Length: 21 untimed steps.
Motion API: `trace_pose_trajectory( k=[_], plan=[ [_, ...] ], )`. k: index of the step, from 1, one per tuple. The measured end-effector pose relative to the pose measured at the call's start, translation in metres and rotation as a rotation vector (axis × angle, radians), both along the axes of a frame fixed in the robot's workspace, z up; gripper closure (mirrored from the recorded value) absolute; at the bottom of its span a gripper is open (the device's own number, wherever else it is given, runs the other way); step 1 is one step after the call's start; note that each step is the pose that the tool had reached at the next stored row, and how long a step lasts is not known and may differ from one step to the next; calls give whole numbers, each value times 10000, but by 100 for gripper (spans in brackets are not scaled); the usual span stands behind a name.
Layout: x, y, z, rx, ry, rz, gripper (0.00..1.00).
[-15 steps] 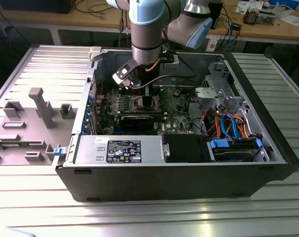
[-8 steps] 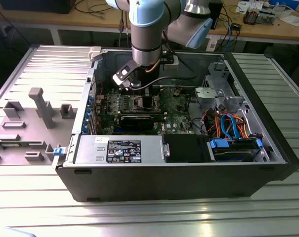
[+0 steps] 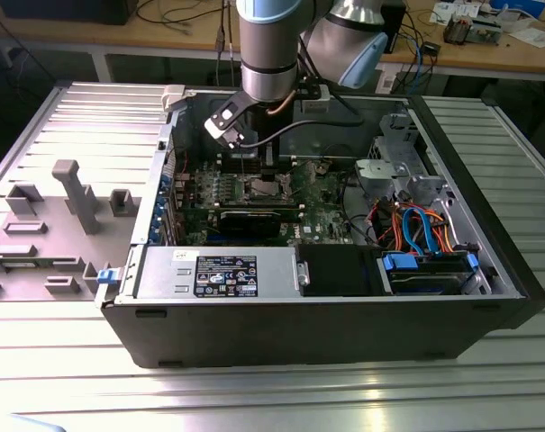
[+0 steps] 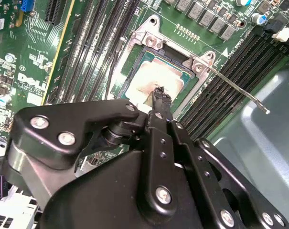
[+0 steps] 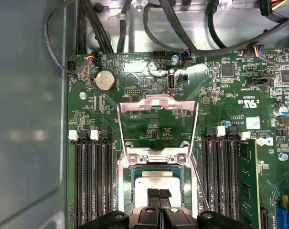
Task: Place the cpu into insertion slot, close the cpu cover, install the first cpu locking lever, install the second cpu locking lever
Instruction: 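Place the cpu into insertion slot, then close the cpu cover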
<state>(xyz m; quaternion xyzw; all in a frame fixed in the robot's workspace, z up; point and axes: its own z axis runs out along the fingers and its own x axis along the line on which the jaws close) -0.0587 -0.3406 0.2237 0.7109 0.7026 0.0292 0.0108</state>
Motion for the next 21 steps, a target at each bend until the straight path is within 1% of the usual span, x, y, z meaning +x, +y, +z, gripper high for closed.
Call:
trace_pose_trajectory(
  k=[8,18,21],
  plan=[
    [1,0,2,-1,6,0,89],
    [0,0,77,-2,7,0,89],
    [0,0,112,-1,6,0,89]
  ],
)
